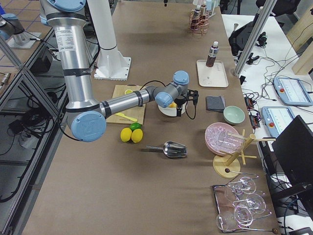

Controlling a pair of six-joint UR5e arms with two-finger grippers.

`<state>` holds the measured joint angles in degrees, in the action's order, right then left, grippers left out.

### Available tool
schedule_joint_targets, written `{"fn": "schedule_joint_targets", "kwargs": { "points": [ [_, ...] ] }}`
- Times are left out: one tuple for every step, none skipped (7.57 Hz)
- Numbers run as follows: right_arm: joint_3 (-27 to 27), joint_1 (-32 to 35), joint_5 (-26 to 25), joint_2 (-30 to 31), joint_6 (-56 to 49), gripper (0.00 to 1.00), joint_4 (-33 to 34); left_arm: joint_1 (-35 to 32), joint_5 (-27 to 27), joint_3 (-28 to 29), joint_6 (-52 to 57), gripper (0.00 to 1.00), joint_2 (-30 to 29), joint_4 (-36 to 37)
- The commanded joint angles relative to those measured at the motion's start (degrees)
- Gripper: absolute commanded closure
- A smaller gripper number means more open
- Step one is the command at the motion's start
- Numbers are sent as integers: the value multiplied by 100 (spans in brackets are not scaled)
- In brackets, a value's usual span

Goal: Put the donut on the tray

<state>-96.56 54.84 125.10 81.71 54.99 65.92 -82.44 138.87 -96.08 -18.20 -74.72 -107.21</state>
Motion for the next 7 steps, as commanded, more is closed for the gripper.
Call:
{"fn": "schedule_joint_targets", "kwargs": {
  "points": [
    [23, -130, -38, 267, 771, 12, -737, 0, 0, -7, -8, 2, 1, -1],
    [41, -227, -82, 267, 855, 13, -791, 0, 0, -7, 1, 2, 1, -1],
    [58, -384, -326, 276, 882, 13, -791, 0, 0, -7, 1, 2, 1, -1],
    [119, -456, -459, 302, 882, 13, -791, 0, 0, -7, 1, 2, 1, -1],
    [120, -474, -460, 424, 864, 14, -809, 0, 0, -7, 1, 2, 1, -1],
    [120, -509, -469, 538, 864, 17, -948, 0, 0, -16, -8, 2, 1, -1],
    [128, -526, -469, 661, 934, 24, -1158, 0, 0, -25, -8, 2, 1, -1]
  ]
}}
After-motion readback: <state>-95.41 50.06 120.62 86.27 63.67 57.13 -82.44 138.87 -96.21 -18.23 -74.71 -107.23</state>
